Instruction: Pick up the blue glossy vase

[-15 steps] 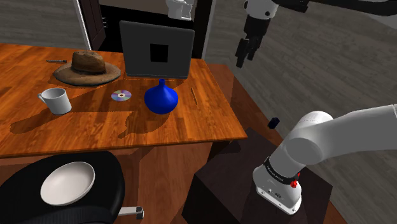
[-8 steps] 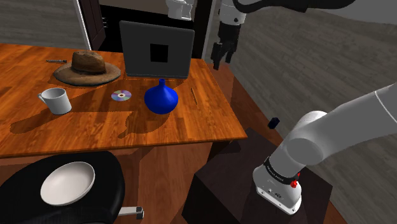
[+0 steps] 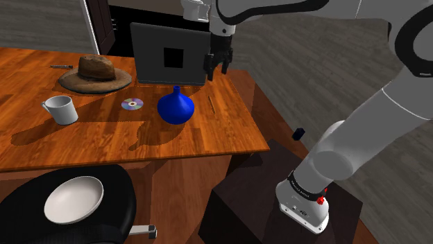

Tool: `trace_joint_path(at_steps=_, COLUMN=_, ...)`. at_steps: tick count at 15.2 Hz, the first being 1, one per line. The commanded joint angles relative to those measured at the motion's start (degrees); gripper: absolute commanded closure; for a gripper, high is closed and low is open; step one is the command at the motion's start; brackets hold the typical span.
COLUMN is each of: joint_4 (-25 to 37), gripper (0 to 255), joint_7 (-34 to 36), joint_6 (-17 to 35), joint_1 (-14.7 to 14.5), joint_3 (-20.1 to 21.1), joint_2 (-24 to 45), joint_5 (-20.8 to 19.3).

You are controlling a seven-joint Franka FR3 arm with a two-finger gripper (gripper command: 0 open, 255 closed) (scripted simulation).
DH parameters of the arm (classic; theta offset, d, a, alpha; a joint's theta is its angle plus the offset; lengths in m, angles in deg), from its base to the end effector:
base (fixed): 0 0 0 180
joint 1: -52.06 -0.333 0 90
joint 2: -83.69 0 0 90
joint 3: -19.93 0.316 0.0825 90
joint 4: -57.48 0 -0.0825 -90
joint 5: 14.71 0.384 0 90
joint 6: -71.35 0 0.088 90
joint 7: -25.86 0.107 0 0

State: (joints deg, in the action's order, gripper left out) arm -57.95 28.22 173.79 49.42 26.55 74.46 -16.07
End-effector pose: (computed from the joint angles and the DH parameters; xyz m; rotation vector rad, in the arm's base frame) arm 0.4968 0.0816 0.5172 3.0862 0.1919 -0.0963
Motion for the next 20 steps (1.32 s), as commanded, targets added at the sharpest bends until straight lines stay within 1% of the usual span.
trace_joint_path(at_steps=1, joint_4=3.7, gripper=0, joint_7=0.7, joint_6=0.9, joint_1=-0.2, joint_3=0.4, joint_2=4.9, joint_5=-0.1)
trace_joint_path(at_steps=7, joint_4=15.1, gripper=0, joint_7=3.1, joint_6=1.9, joint_1=-1.5, joint_3=1.6, joint_2=18.3, joint_5=-0.7)
trace_joint_path(at_steps=13, joint_4=30.4, gripper=0, joint_7=5.0, joint_6=0.2, joint_1=-3.4, joint_3=2.2, joint_2=32.8, joint_5=-1.6)
trace_joint_path(at_steps=14, joint_4=30.7, gripper=0, joint_7=5.0, joint_6=0.1, joint_1=-3.5, joint_3=2.2, joint_2=33.1, joint_5=-1.7)
trace_joint_path(at_steps=20, joint_4=27.5, gripper=0, joint_7=5.1, joint_6=4.3, joint_1=-3.5, joint_3=2.1, joint_2=34.0, joint_5=-1.8)
